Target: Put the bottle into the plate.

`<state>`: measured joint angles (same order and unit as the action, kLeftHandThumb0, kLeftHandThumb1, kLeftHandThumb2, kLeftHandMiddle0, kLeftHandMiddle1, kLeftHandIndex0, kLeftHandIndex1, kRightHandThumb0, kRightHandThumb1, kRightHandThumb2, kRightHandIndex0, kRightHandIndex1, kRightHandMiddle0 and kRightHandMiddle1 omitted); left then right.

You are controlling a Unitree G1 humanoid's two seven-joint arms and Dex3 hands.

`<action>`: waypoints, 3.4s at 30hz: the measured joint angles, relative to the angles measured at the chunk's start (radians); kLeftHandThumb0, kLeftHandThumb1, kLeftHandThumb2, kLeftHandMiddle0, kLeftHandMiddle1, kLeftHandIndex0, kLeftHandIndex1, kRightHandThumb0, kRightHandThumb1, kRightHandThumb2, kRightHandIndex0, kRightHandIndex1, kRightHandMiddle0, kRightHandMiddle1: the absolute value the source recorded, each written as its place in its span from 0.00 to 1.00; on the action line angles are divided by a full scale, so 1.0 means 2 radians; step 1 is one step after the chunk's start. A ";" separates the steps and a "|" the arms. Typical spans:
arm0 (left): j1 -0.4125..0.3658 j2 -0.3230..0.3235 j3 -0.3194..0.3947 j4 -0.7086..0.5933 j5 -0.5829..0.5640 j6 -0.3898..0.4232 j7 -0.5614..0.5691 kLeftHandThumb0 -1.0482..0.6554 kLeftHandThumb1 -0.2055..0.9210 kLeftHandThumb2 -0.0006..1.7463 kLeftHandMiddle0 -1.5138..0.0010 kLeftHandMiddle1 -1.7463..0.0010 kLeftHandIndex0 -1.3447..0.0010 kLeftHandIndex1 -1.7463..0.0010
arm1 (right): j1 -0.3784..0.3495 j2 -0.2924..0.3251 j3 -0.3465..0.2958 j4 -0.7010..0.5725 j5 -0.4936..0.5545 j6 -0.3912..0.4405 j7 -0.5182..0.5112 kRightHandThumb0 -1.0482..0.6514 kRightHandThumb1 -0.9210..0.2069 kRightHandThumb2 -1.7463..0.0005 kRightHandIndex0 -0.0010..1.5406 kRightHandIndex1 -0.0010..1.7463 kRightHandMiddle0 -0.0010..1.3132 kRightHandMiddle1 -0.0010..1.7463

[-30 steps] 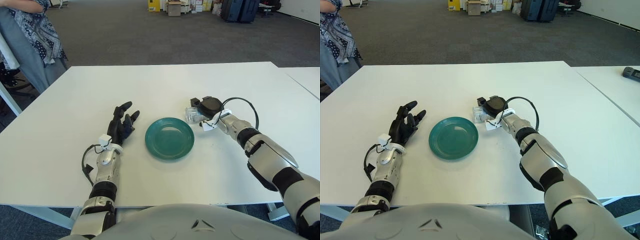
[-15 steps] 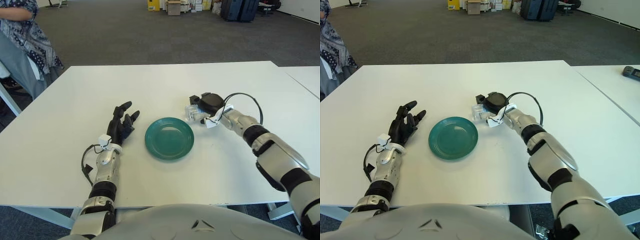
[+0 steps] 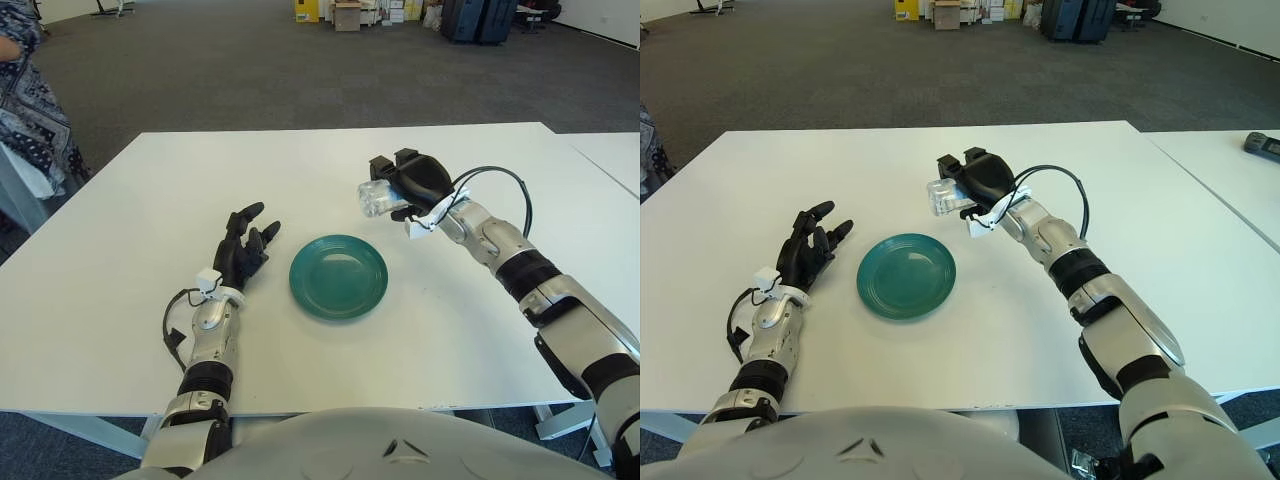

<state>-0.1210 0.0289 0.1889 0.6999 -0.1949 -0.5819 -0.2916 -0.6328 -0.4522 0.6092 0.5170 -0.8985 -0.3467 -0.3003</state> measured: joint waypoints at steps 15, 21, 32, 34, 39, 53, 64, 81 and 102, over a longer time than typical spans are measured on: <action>-0.006 0.000 0.001 0.009 0.001 -0.003 0.000 0.15 1.00 0.52 0.54 0.92 0.89 0.43 | 0.022 0.022 -0.001 -0.075 -0.014 0.017 0.021 0.62 0.81 0.04 0.54 1.00 0.47 1.00; -0.009 0.000 0.002 0.012 0.002 -0.009 0.000 0.15 1.00 0.52 0.53 0.92 0.89 0.43 | 0.023 0.028 0.000 -0.082 -0.014 0.012 0.036 0.62 0.78 0.06 0.53 1.00 0.46 1.00; -0.009 -0.001 0.003 0.014 0.004 -0.017 0.001 0.15 1.00 0.51 0.52 0.91 0.87 0.43 | 0.039 0.040 0.010 -0.082 -0.019 0.009 0.056 0.62 0.78 0.06 0.53 1.00 0.45 1.00; -0.009 -0.001 0.003 0.014 0.004 -0.017 0.001 0.15 1.00 0.51 0.53 0.91 0.88 0.43 | 0.041 0.042 0.012 -0.082 -0.020 0.009 0.057 0.62 0.78 0.07 0.53 0.99 0.45 1.00; -0.009 -0.002 0.003 0.014 0.004 -0.017 0.001 0.16 1.00 0.51 0.54 0.91 0.88 0.43 | 0.047 0.048 0.021 -0.082 -0.029 0.006 0.064 0.62 0.77 0.07 0.53 0.99 0.45 1.00; -0.009 -0.005 0.003 0.012 0.005 -0.017 0.006 0.16 1.00 0.51 0.55 0.91 0.90 0.44 | 0.057 0.057 0.026 -0.084 -0.031 0.005 0.094 0.62 0.74 0.09 0.51 0.99 0.42 1.00; -0.009 -0.005 0.003 0.012 0.006 -0.017 0.009 0.17 1.00 0.51 0.57 0.91 0.91 0.44 | 0.076 0.065 0.023 -0.084 -0.008 -0.002 0.108 0.62 0.76 0.08 0.52 1.00 0.43 1.00; -0.009 -0.005 0.002 0.011 0.007 -0.014 0.009 0.16 1.00 0.52 0.59 0.91 0.92 0.44 | 0.084 0.066 0.003 -0.069 0.101 -0.085 0.179 0.24 0.08 0.72 0.13 0.77 0.03 0.60; -0.010 -0.009 0.006 0.004 -0.011 0.029 0.012 0.14 1.00 0.49 0.65 0.93 0.95 0.44 | 0.068 0.067 -0.013 -0.030 0.129 -0.167 0.211 0.00 0.00 0.57 0.04 0.02 0.00 0.23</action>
<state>-0.1402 0.0101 0.2010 0.7074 -0.2176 -0.5246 -0.2679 -0.4966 -0.3187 0.5836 0.4566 -0.6410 -0.6809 0.1225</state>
